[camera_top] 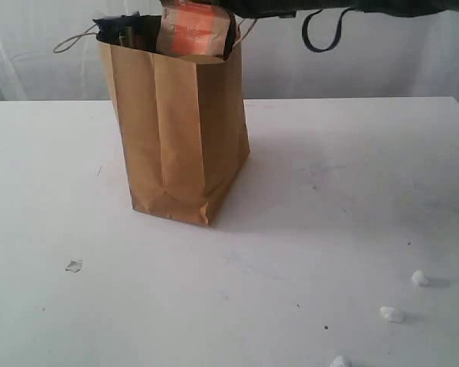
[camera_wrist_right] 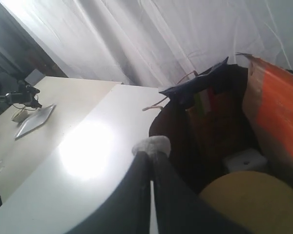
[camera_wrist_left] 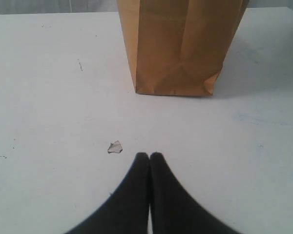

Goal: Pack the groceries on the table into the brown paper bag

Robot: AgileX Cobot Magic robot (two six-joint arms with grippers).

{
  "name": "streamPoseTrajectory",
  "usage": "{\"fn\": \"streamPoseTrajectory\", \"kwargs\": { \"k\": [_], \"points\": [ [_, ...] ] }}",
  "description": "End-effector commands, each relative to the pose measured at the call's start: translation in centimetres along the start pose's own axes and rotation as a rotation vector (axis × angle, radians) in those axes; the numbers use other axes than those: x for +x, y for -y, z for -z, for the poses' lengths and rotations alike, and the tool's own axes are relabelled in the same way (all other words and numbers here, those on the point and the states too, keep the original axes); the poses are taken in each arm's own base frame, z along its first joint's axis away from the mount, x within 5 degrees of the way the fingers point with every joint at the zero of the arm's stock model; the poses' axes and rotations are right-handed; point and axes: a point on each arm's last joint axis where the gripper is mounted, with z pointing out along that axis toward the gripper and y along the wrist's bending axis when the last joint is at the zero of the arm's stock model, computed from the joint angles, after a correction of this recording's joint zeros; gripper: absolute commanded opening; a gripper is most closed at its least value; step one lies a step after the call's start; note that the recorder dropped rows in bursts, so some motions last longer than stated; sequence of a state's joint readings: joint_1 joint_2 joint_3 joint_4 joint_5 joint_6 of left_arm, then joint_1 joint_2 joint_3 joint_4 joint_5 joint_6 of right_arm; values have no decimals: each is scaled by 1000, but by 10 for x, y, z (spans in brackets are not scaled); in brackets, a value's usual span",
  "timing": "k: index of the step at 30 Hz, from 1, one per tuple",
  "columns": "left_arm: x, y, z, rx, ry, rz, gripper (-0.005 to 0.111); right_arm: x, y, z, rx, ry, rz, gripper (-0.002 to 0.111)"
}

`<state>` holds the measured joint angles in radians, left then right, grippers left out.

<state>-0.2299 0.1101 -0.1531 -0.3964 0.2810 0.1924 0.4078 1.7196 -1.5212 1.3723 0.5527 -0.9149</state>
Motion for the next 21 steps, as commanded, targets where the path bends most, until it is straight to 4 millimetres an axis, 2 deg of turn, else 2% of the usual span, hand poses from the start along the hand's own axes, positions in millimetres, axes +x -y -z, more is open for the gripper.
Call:
{"fn": "streamPoseTrajectory", "kwargs": {
  "k": [1, 4, 12, 17, 19, 21],
  "points": [
    [1, 1, 0, 9, -2, 9, 0, 0, 6, -13, -17, 0, 93, 0],
    [1, 1, 0, 9, -2, 9, 0, 3, 10, -16, -9, -6, 119, 4],
    [1, 1, 0, 9, -2, 9, 0, 4, 15, -19, 21, -7, 138, 24],
    [1, 1, 0, 9, -2, 9, 0, 3, 14, -16, 22, -7, 151, 25],
    [1, 1, 0, 9, -2, 9, 0, -1, 12, -11, 49, -9, 213, 24],
    [1, 1, 0, 9, -2, 9, 0, -10, 3, 3, 100, -7, 349, 24]
  ]
}}
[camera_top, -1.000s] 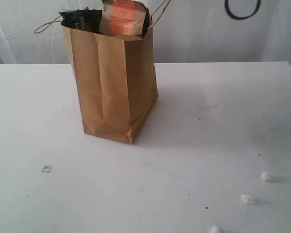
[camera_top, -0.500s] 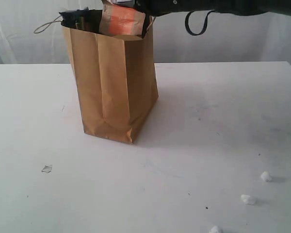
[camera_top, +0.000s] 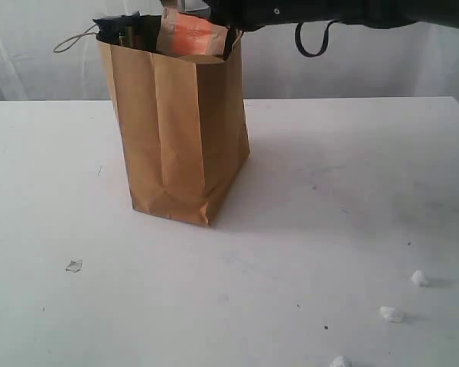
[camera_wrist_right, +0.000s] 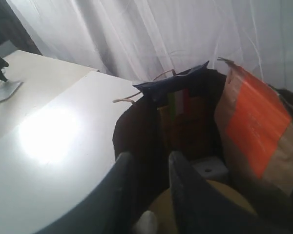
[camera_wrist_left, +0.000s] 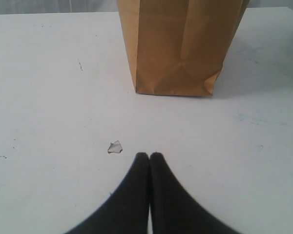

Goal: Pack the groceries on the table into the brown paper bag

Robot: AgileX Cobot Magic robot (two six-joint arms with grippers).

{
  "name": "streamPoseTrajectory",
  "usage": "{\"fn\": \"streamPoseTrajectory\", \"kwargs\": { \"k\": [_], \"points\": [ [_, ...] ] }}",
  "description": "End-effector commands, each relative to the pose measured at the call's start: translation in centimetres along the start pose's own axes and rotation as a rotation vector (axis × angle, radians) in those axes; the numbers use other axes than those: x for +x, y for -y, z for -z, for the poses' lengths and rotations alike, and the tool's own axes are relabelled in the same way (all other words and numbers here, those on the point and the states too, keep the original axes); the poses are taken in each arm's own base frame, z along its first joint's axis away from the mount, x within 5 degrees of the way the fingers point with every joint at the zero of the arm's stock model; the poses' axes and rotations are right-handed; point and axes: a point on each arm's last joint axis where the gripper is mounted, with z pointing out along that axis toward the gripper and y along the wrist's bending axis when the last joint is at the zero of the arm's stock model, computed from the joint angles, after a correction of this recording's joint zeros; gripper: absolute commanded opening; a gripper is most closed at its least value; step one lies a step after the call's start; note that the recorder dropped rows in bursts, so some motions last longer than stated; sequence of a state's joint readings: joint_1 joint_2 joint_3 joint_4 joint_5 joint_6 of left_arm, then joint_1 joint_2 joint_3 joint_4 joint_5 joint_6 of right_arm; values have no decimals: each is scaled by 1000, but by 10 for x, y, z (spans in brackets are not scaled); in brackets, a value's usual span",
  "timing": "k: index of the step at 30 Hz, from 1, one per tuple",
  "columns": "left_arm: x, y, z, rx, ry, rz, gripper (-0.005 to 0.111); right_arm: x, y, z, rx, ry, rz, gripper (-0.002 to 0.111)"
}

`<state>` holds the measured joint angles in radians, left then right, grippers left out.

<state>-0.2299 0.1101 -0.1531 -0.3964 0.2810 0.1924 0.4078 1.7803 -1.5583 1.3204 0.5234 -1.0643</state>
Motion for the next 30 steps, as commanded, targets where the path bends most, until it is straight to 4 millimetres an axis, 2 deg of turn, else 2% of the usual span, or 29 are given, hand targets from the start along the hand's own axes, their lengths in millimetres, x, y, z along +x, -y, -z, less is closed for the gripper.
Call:
{"fn": "streamPoseTrajectory", "kwargs": {
  "k": [1, 4, 6, 8, 11, 15, 18, 21, 23, 24, 25, 27, 30],
  "points": [
    [1, 1, 0, 9, -2, 9, 0, -19, -12, 25, 70, 12, 216, 24],
    [1, 1, 0, 9, -2, 9, 0, -28, -23, 56, 158, -101, 430, 21],
    [1, 1, 0, 9, -2, 9, 0, -27, -18, 76, 298, -233, 492, 13],
    [1, 1, 0, 9, -2, 9, 0, -27, -6, 97, 510, -346, 484, 4],
    [1, 1, 0, 9, -2, 9, 0, -30, 9, 120, 737, -411, 483, 0],
    [1, 1, 0, 9, -2, 9, 0, -29, 26, 145, 882, -472, 368, 0],
    [1, 1, 0, 9, -2, 9, 0, -18, 44, 161, 949, -575, 289, 0],
    [1, 1, 0, 9, -2, 9, 0, 11, 69, 176, 1007, -726, 192, 0],
    [1, 1, 0, 9, -2, 9, 0, 38, 81, 182, 1016, -844, 124, 0],
    [1, 1, 0, 9, -2, 9, 0, 57, 84, 183, 997, -915, 73, 0],
    [1, 1, 0, 9, -2, 9, 0, 68, 84, 183, 979, -946, 45, 0],
    [1, 1, 0, 9, -2, 9, 0, 103, 84, 175, 866, -1003, -6, 0],
    [1, 1, 0, 9, -2, 9, 0, 129, 82, 169, 771, -1022, -31, 10]
  ]
}}
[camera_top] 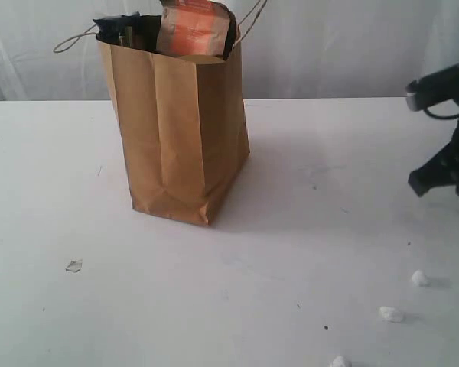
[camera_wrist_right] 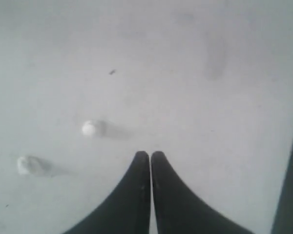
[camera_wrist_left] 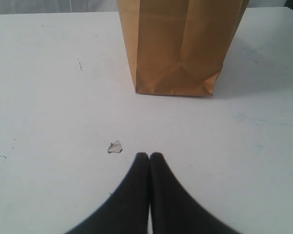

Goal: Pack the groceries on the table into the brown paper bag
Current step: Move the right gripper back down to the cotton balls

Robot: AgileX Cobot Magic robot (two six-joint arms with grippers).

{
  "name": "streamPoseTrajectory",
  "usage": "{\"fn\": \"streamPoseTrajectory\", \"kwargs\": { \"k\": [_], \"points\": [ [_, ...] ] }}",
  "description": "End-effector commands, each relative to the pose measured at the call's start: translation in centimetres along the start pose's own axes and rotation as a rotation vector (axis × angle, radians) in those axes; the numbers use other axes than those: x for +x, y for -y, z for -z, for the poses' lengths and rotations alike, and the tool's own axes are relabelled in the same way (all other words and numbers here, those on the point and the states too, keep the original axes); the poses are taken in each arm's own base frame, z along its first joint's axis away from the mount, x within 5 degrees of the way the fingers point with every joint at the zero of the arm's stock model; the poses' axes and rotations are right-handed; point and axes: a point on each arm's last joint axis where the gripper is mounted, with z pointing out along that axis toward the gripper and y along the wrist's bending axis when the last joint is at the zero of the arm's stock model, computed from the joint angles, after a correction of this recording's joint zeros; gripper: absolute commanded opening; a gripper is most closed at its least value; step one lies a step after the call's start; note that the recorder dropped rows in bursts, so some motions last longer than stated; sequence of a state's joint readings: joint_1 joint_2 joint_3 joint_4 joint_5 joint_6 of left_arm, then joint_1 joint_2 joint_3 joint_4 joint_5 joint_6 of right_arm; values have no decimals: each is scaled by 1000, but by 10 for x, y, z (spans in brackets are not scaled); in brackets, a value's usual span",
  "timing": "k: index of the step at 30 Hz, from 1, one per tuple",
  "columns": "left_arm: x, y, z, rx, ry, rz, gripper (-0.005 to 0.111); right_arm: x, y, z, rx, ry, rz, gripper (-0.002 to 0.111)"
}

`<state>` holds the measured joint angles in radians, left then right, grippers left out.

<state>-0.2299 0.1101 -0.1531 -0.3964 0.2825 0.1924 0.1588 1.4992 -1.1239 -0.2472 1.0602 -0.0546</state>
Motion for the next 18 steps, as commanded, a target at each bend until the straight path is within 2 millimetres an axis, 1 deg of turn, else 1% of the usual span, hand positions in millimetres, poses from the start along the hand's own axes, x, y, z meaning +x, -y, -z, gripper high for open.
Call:
{"fn": "streamPoseTrajectory", "kwargs": {
  "k": [1, 5, 6, 12, 18],
  "points": [
    [1, 1, 0, 9, 0, 9, 0, 12, -12, -22, -75, 8, 23, 17],
    [1, 1, 0, 9, 0, 9, 0, 15, -17, -34, -80, 52, 20, 30],
    [1, 1, 0, 9, 0, 9, 0, 17, -20, -41, -99, 53, 10, 32],
    [1, 1, 0, 9, 0, 9, 0, 20, -33, -70, -173, -12, -32, 32],
    [1, 1, 0, 9, 0, 9, 0, 20, -40, -99, -189, -88, -23, 32]
  ]
}}
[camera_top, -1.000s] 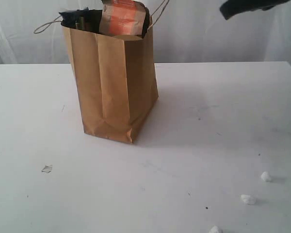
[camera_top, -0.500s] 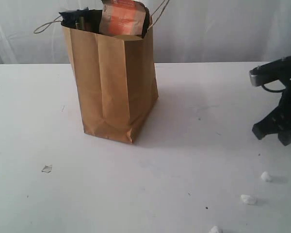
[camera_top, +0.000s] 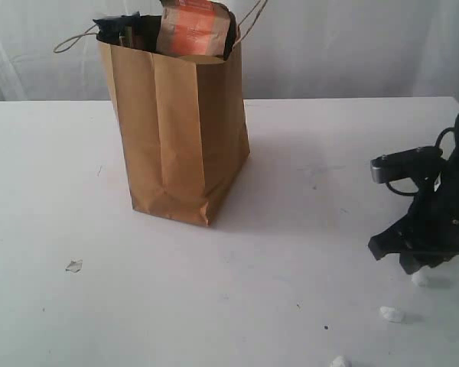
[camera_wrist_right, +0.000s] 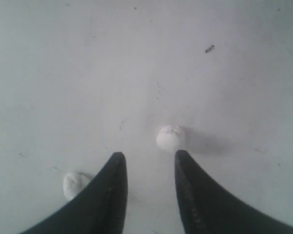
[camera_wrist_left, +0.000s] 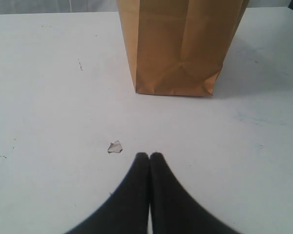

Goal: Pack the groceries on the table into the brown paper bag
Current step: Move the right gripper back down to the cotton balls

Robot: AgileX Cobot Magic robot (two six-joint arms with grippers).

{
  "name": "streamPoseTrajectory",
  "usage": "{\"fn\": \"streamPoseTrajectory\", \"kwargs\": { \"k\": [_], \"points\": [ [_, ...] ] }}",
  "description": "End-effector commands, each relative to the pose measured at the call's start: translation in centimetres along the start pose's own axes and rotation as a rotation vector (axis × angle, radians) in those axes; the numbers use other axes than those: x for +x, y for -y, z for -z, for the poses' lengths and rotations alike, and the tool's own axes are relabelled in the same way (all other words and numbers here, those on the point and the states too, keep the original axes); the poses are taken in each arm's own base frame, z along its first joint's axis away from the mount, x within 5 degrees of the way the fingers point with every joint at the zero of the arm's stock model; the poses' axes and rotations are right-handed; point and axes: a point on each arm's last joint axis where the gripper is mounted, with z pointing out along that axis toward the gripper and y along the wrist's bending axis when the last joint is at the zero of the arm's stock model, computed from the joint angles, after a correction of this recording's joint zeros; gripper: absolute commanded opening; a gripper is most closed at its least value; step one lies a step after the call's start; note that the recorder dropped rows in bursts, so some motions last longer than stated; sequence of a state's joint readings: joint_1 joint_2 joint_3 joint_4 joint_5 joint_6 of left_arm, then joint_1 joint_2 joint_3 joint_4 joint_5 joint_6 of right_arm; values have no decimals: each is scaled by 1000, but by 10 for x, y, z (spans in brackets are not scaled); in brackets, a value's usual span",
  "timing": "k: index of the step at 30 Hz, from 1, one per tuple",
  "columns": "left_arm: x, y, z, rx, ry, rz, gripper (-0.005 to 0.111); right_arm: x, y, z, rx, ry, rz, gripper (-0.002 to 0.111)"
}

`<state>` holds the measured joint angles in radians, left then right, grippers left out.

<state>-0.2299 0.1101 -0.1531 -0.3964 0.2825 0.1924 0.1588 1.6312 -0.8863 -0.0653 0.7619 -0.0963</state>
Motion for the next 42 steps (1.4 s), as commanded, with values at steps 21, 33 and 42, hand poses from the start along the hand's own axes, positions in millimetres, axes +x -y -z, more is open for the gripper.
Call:
{"fn": "streamPoseTrajectory", "kwargs": {
  "k": [21, 33, 42],
  "points": [
    [1, 1, 0, 9, 0, 9, 0, -7, 2, -23, -4, 1, 0, 32],
    [1, 1, 0, 9, 0, 9, 0, -8, 11, -31, 99, -3, -23, 32],
    [1, 1, 0, 9, 0, 9, 0, -7, 10, -31, 82, -11, -46, 32]
  ]
}}
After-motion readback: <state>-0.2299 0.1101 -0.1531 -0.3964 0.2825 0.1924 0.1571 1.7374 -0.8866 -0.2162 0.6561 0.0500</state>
